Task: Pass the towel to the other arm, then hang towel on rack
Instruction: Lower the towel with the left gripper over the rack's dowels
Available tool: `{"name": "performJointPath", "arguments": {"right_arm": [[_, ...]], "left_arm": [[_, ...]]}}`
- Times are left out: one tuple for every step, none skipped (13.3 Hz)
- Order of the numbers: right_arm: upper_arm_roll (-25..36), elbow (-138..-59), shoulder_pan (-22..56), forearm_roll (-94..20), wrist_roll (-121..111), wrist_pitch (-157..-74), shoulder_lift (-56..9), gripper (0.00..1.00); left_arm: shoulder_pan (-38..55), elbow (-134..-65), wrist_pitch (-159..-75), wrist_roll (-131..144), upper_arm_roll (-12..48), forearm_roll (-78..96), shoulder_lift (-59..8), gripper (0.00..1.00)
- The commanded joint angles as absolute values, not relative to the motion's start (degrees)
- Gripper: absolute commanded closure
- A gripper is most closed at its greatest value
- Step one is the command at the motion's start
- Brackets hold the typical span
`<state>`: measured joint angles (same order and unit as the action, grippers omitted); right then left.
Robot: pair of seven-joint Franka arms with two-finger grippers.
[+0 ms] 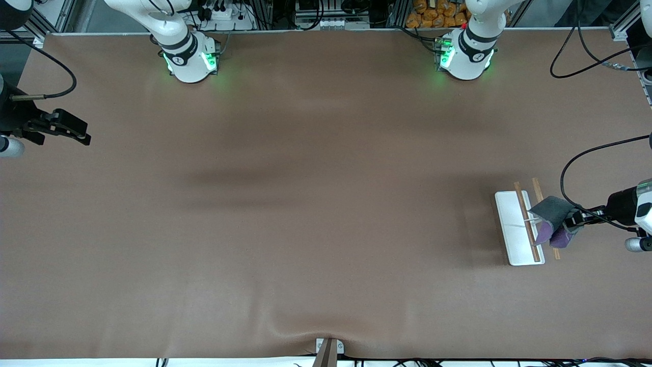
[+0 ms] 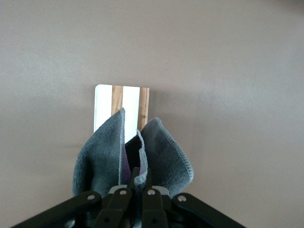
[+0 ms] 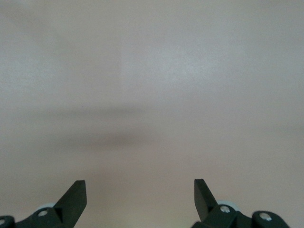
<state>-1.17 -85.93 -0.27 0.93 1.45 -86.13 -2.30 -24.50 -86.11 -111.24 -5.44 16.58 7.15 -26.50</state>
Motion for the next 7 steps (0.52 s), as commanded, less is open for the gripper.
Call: {"name": "performJointPath", "arguments": {"right_arm": [[-1.2, -83.9, 0.0, 1.4, 2.3, -85.2, -3.3, 0.0], [-1.2, -84.0, 0.0, 1.3, 2.3, -85.0, -3.3, 0.0], [-1.2, -84.0, 0.0, 1.4, 2.2, -85.0, -3.3, 0.0], [-1.3, -83.8, -0.2, 1.4, 1.9, -84.8, -3.3, 0.0], [-1.3, -83.8, 0.3, 1.7, 1.9, -84.8, -3.2, 0.0], [-1.3, -83.8, 0.3, 1.4, 1.9, -84.8, -3.3, 0.0], [-1.3, -83.8, 0.2, 1.2, 2.0, -84.8, -3.3, 0.0]], "left_arm": [[-26.5, -85.2, -110.9, -6.3, 17.0, 6.3, -26.4, 1.0], [-26.6, -84.9, -110.9, -6.3, 17.1, 6.6, -26.4, 1.0], [-26.7, -84.9, -110.9, -6.3, 17.1, 7.6, -26.5, 1.0], [-26.7, -85.0, -110.9, -5.8, 17.1, 10.4, -26.7, 1.0], [-26.8, -85.1, -110.9, -5.1, 17.0, 13.2, -26.8, 1.0], [-26.8, -85.2, -110.9, -4.7, 17.0, 14.1, -27.1, 1.0], [-26.7, -85.1, -110.9, -3.0, 17.0, 14.0, -27.3, 1.0]]}}
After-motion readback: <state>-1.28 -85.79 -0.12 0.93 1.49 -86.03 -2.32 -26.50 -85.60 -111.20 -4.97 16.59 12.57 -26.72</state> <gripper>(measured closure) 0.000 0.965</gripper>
